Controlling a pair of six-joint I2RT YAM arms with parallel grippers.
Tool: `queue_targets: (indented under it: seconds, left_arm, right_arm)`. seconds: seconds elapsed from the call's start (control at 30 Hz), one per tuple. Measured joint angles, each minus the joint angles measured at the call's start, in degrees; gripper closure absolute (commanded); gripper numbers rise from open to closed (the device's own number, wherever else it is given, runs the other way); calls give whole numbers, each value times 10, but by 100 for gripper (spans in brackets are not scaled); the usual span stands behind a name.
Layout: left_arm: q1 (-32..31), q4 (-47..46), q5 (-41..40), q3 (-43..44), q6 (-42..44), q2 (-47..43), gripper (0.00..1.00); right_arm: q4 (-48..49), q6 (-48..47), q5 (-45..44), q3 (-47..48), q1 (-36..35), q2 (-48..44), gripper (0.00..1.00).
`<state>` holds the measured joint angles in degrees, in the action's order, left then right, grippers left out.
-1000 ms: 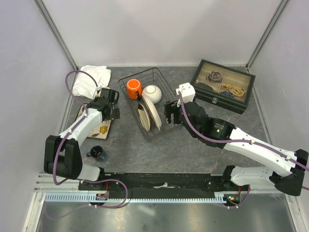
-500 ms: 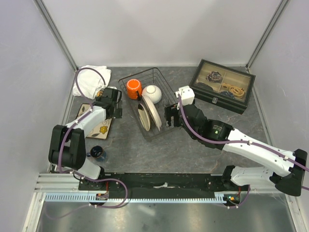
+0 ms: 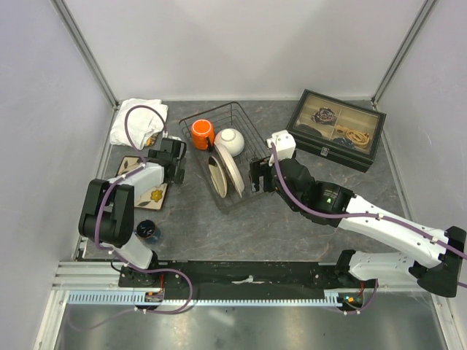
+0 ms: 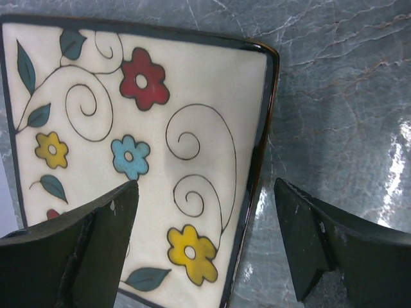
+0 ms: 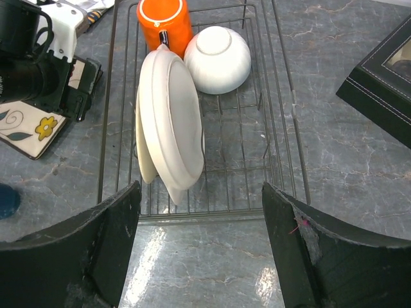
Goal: Load the mixed dishes into the dish rack
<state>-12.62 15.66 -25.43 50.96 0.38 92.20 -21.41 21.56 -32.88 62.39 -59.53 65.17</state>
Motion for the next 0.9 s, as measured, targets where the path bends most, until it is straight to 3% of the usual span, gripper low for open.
queue_targets:
  seconds: [0.9]
  left_arm:
    - [-3,1,-56,46,20,80,49]
  right_arm:
    - [10,2,12,-1,0,-3,16]
